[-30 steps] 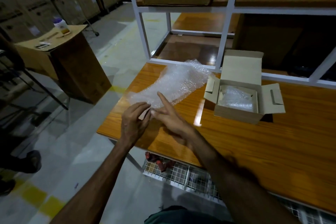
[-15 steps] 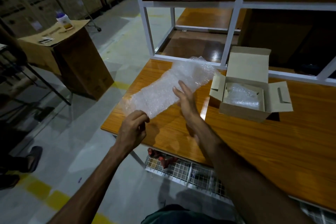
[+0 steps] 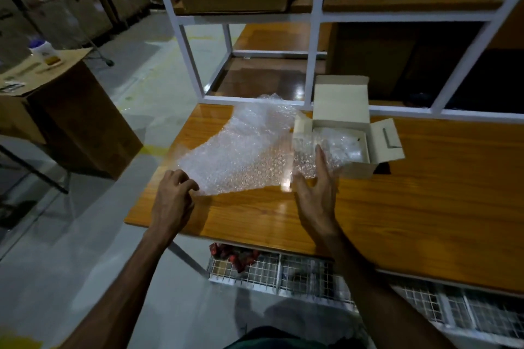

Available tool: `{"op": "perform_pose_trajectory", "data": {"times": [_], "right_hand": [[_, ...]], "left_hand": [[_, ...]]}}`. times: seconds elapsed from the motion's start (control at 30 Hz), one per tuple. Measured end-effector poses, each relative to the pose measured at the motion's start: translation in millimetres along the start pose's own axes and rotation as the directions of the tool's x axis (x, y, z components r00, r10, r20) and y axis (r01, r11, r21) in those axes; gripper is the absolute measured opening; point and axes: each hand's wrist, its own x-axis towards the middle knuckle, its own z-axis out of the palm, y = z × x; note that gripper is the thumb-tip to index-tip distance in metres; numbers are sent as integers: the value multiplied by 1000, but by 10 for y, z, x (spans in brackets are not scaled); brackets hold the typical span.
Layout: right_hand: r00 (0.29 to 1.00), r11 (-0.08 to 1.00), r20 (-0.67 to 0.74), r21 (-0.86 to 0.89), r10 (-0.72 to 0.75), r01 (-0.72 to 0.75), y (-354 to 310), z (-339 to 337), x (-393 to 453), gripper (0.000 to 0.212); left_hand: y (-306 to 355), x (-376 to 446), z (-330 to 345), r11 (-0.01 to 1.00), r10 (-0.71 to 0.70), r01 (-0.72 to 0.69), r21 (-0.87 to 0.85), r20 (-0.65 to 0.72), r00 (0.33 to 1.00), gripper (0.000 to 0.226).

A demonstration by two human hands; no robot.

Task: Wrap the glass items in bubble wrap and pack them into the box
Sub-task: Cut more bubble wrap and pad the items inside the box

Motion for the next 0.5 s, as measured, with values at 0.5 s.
{"op": "perform_pose_trajectory", "data": {"times": [0.5], "right_hand": [[976, 919, -127, -335, 176, -209, 1357, -1414, -332, 73]], "left_hand": [[1227, -269, 543, 993, 102, -113, 35, 239, 966, 37]]}}
